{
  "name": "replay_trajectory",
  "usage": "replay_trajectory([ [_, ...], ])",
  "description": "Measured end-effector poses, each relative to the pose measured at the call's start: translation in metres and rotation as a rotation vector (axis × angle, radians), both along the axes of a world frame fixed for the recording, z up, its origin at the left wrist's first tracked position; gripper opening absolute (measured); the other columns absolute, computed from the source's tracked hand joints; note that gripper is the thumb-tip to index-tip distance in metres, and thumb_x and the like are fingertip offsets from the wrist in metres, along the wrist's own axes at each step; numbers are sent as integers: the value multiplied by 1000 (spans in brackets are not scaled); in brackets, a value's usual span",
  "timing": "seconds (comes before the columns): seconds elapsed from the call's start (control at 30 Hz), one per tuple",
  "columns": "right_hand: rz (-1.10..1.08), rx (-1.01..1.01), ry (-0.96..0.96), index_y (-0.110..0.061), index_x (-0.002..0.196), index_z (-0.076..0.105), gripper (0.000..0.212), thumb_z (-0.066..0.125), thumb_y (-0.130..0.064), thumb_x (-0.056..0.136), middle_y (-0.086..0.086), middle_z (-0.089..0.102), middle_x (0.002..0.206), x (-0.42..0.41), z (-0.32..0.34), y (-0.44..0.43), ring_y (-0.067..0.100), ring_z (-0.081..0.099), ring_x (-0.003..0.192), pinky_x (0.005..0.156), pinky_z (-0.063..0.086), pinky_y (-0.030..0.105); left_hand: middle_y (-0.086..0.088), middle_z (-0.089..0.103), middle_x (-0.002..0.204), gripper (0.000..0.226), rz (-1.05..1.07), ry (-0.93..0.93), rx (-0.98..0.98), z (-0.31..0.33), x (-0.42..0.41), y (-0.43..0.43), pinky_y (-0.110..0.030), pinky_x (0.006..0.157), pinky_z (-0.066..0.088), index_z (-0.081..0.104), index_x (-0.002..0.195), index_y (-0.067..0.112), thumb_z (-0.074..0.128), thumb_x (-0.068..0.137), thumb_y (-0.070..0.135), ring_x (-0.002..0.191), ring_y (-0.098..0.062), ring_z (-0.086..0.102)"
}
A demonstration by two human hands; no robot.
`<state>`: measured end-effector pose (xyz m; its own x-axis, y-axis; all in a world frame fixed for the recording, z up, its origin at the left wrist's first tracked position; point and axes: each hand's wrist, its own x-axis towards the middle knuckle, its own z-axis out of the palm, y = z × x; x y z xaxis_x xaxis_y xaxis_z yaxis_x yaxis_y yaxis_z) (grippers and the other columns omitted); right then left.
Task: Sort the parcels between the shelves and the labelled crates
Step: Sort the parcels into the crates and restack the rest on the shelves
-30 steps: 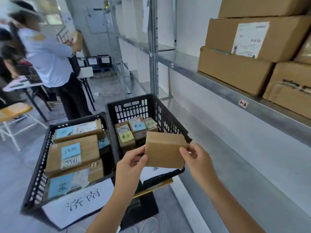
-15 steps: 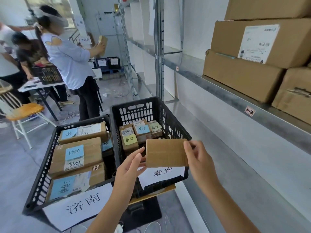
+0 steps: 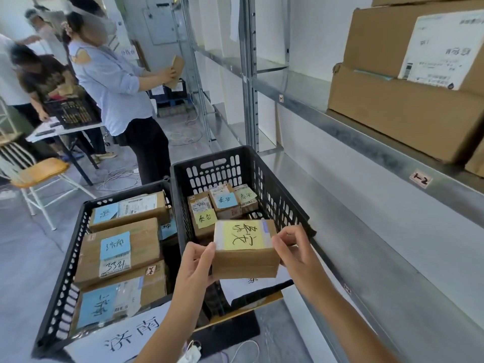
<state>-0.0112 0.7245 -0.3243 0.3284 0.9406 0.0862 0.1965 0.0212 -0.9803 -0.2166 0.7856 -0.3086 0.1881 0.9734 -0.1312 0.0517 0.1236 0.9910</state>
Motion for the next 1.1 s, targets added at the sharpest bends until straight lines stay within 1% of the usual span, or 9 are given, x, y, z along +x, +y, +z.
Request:
replay_trajectory([
  [0.23,-8,13,19,-35,111,53,24,68,-35,92,-18,66,107,-19,9,41,5,64,104,86,55,24,-26,63,98,57,28,-3,-48,-10,-18,44,-57,92,54,55,74,18,73,67,71,105,-43,62],
  [0.33,-12,-13,16,-31,117,55,28,68,-33,92,-22,67,110,-24,13,59,4,64,107,86,55,24,-14,66,93,48,2,-21,-63,-14,-22,68,-47,88,54,60,77,31,72,63,75,99,-33,65],
  [0.47,-30,-60,42,-32,115,59,28,69,-37,90,-23,68,110,-30,16,81,1,66,106,83,52,13,4,73,115,67,-112,-111,-198,-21,-31,98,-44,93,56,53,123,46,78,64,64,107,-14,68],
  [0.57,-101,-119,72,-44,107,62,29,73,-52,81,-22,70,109,-37,20,98,-1,66,105,75,52,10,2,75,111,63,-167,-153,-223,-21,-38,115,-41,85,60,57,122,47,81,64,57,101,-15,72],
  [0.67,-227,-314,92,-38,124,52,73,70,-71,62,-16,61,121,-44,12,116,4,62,110,82,52,21,1,75,109,49,-49,-211,-204,-25,-38,126,-41,81,61,64,107,49,84,62,54,99,-17,72],
  [0.77,-171,-458,398,-17,138,49,101,78,-65,54,3,67,126,-56,1,132,21,69,108,97,54,40,2,72,110,53,-7,-217,-191,-32,-33,133,-35,74,62,62,104,51,85,57,58,95,-12,72],
  [0.83,-103,-411,578,-16,134,55,88,81,-54,59,5,73,118,-64,0,140,22,72,105,88,58,35,5,72,109,52,-37,-215,-160,-35,-29,136,-32,74,62,60,103,53,85,58,60,92,-8,72],
  [0.93,-72,-344,605,-18,133,56,73,80,-44,70,5,73,119,-66,-2,149,24,70,109,85,58,34,7,70,114,53,-95,-218,-158,-39,-25,143,-37,85,60,58,102,52,85,59,63,99,-8,70],
  [1.1,-52,-342,613,-16,132,60,58,78,-36,81,8,71,123,-46,-6,162,25,68,112,89,57,39,14,67,114,55,-184,-129,-158,-42,-13,160,-12,72,53,50,110,47,82,66,54,96,9,64],
])
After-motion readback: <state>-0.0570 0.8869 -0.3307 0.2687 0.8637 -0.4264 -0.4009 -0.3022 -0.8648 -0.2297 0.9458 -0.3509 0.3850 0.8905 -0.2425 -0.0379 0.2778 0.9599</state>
